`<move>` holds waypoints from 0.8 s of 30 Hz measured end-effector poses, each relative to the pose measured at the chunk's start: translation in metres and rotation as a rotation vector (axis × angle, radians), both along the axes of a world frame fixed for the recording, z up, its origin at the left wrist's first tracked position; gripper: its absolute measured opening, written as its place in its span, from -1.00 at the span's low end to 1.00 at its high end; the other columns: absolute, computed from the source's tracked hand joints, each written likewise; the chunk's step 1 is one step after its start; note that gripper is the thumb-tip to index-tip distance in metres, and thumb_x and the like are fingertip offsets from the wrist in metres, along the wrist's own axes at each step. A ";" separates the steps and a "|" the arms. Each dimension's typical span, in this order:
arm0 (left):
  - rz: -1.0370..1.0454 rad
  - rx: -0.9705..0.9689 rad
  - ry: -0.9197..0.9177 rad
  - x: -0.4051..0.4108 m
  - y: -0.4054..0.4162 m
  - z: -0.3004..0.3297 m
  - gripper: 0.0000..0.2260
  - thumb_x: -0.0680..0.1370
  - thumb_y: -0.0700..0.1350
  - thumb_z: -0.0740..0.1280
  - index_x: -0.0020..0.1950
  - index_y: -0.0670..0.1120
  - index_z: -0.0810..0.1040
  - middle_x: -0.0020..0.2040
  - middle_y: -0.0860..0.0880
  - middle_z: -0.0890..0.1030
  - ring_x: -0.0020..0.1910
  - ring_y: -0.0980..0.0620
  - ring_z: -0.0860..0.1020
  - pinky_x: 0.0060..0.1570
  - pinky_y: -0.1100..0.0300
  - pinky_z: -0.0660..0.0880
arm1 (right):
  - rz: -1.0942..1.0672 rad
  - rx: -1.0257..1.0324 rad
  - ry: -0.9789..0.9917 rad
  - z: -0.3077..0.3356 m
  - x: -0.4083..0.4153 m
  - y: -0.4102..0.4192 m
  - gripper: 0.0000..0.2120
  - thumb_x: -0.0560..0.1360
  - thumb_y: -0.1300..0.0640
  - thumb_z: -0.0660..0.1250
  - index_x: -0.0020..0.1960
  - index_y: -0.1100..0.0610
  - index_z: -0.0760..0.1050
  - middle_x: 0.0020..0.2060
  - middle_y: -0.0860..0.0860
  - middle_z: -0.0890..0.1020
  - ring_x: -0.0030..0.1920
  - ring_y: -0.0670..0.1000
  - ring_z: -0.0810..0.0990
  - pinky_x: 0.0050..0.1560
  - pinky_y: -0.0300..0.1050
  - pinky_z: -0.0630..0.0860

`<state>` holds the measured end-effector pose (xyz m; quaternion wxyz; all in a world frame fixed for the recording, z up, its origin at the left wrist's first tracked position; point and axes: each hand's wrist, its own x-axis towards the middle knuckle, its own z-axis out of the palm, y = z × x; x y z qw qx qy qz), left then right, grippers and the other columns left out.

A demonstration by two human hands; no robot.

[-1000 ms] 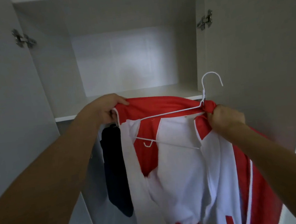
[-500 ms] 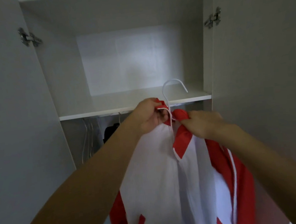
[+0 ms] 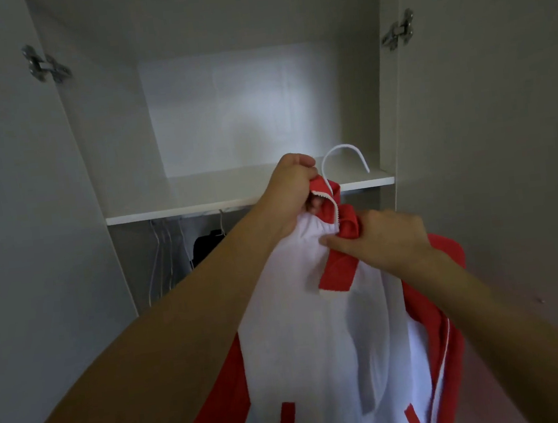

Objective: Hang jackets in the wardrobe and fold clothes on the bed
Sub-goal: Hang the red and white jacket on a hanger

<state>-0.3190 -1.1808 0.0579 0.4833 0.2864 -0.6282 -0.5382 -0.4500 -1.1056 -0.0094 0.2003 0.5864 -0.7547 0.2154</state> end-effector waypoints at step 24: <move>0.268 -0.013 -0.855 -0.004 0.015 -0.239 -0.02 0.18 0.50 0.39 0.43 0.03 0.17 0.33 -0.01 0.28 0.31 -0.08 0.34 0.25 -0.11 0.41 | 0.294 -0.413 -1.026 0.012 -0.010 -0.017 -0.84 0.45 0.17 0.25 -0.29 0.05 0.52 -0.41 -0.12 0.55 -0.30 -0.02 0.51 -0.20 -0.10 0.45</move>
